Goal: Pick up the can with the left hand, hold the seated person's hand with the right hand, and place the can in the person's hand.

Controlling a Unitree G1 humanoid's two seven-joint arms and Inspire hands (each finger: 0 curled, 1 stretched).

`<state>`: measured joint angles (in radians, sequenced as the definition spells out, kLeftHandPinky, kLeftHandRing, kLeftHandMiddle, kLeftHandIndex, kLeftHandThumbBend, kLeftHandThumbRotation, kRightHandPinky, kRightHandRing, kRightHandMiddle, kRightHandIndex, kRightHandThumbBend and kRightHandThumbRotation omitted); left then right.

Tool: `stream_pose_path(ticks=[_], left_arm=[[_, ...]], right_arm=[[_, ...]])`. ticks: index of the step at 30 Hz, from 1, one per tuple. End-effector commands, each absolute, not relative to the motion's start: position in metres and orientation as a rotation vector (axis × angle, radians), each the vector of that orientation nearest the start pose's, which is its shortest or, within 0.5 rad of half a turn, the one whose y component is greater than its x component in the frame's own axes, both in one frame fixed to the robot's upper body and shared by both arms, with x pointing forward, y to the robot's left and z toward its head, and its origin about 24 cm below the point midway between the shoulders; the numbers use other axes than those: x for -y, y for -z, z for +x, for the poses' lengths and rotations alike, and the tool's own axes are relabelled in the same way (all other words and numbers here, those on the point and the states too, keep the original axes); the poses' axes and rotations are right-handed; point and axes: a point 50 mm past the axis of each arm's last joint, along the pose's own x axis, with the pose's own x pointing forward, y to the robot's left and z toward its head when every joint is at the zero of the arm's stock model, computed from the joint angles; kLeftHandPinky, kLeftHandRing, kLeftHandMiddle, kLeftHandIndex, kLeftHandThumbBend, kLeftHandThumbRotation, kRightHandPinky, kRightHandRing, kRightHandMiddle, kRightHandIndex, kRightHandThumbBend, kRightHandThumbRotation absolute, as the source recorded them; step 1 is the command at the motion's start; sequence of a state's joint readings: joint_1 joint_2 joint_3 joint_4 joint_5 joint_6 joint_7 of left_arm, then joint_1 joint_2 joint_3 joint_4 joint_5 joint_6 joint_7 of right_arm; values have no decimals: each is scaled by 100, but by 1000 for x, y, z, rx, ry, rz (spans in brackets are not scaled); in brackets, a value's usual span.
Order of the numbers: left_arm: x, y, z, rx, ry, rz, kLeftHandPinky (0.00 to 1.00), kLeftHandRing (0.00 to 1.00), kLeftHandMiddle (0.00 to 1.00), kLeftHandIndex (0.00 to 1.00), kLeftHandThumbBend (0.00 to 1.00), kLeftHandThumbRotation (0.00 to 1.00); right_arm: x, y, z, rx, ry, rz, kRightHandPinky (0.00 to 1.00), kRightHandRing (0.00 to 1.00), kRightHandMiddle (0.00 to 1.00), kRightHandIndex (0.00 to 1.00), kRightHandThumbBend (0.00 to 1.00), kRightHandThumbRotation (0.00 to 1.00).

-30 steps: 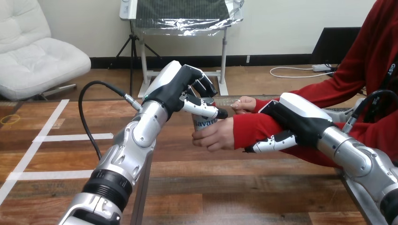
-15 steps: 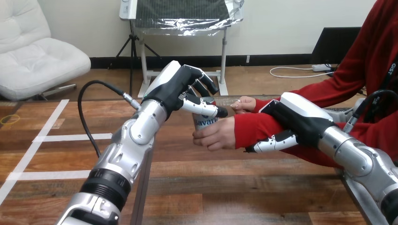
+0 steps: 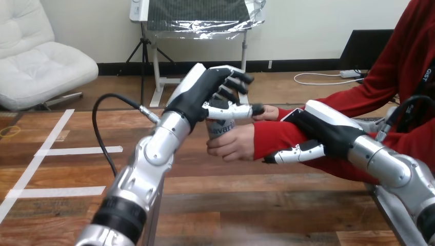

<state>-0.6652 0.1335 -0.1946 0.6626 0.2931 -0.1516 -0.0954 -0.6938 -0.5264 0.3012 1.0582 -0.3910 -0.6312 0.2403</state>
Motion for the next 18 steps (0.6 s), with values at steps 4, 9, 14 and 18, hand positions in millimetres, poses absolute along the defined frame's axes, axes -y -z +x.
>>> stream_pose_path(ticks=[4, 9, 14, 18], left_arm=[[-110, -112, 356, 279, 279, 479, 76, 84, 85, 78, 71, 71], [-116, -112, 352, 290, 262, 452, 84, 88, 86, 80, 71, 77], [-124, -113, 345, 302, 240, 447, 86, 89, 87, 81, 70, 83], [-129, -113, 340, 312, 220, 448, 87, 90, 86, 81, 71, 92]], right_arm=[[186, -98, 363, 166, -652, -975, 39, 45, 51, 54, 88, 74], [188, -97, 363, 128, -670, -990, 49, 56, 61, 64, 93, 84], [190, -96, 361, 118, -685, -1000, 58, 65, 68, 71, 96, 92], [191, -95, 360, 120, -693, -1004, 67, 74, 74, 77, 98, 97]])
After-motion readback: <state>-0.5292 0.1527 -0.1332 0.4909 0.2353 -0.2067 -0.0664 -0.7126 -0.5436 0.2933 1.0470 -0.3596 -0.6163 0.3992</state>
